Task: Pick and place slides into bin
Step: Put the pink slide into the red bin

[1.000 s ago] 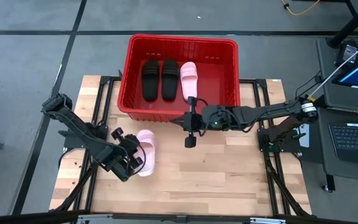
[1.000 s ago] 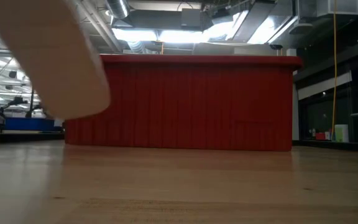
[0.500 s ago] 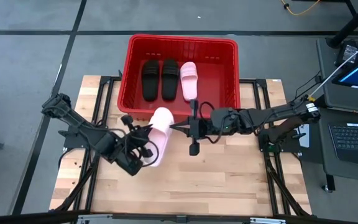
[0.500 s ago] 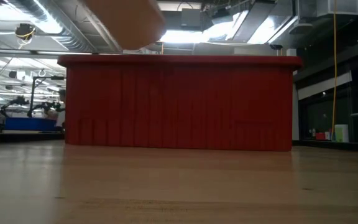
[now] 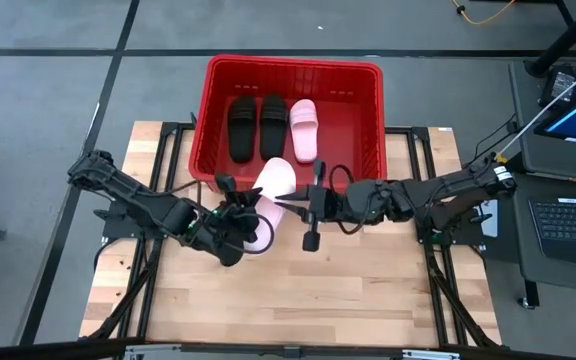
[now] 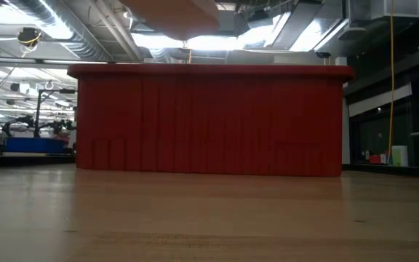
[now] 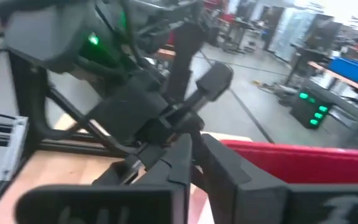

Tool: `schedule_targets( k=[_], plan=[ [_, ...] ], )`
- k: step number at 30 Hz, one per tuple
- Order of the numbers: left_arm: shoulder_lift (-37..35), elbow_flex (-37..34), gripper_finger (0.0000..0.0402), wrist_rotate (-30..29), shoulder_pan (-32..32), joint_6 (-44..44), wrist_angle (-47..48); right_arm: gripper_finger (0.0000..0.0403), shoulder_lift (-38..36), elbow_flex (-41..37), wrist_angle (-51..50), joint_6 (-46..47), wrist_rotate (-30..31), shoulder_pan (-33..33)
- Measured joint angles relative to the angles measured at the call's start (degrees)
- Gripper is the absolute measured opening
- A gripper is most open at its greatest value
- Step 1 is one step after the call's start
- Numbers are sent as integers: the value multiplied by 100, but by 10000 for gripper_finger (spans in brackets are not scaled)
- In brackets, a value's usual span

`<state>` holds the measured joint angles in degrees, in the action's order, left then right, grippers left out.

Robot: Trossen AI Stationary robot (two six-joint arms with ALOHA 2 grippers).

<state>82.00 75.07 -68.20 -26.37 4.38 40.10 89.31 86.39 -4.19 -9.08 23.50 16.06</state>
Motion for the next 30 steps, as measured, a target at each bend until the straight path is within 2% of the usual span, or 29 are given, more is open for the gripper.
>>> schedule_targets(
  k=[6, 13, 17, 26, 30],
  plan=[
    [-181, 0, 3, -123, 28, 803, -283, 91, 3, 15, -185, 4, 463, 315],
    [-370, 4, 3, -181, 131, 1326, -929, 135, 129, 15, -311, 9, 1388, 496],
    [-361, 5, 3, -196, 280, 1728, -1212, 139, 327, 13, -39, -66, 1568, 489],
    [-344, 7, 3, -179, 579, 1743, -1216, 137, 456, 38, 24, -165, 1659, 213],
    [-344, 7, 4, -175, 640, 1742, -1209, 137, 508, 590, -469, -194, 1663, 179]
  ],
)
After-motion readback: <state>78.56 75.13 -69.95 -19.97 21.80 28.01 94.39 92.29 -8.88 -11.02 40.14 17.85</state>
